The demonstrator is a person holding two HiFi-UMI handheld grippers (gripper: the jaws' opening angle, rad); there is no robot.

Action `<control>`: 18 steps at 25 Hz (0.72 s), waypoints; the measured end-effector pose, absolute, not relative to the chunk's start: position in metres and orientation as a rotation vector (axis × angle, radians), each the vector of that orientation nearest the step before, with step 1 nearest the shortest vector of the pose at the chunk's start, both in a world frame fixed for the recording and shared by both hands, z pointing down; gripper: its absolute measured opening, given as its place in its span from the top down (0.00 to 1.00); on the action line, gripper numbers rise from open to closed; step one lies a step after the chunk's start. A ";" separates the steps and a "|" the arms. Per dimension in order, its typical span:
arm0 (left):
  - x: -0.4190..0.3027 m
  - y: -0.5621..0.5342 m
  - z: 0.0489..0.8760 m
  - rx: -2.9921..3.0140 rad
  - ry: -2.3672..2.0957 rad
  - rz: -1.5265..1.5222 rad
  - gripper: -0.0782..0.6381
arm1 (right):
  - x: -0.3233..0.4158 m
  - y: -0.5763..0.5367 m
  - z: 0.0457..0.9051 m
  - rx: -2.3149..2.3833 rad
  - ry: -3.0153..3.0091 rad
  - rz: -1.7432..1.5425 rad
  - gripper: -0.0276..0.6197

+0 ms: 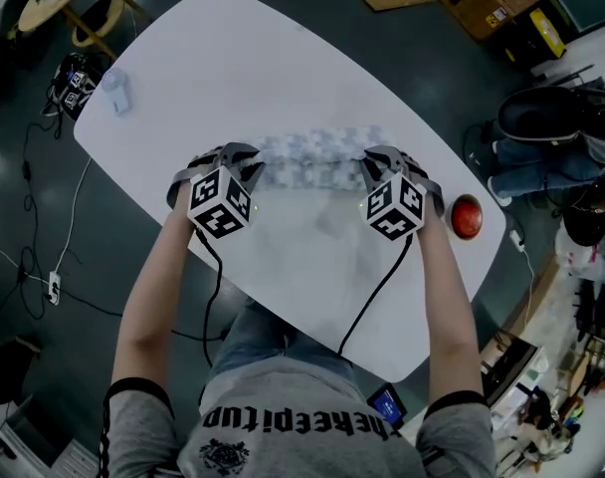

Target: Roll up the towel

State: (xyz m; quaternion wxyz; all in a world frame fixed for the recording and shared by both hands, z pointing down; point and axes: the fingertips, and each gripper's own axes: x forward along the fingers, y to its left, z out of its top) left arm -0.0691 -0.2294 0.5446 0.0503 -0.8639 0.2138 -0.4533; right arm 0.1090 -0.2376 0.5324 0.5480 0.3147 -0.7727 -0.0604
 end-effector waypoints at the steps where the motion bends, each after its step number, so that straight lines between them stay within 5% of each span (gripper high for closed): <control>1: -0.070 -0.232 0.547 -2.620 0.648 -1.386 0.82 | 0.108 -0.241 0.535 0.749 -1.825 -0.146 0.91; 14: -0.074 -0.236 0.568 -2.671 0.548 -1.347 0.81 | 0.098 -0.244 0.568 0.747 -1.850 -0.014 0.88; 18: -0.072 -0.239 0.556 -2.767 0.579 -1.293 0.63 | 0.102 -0.244 0.559 0.778 -1.897 0.040 0.81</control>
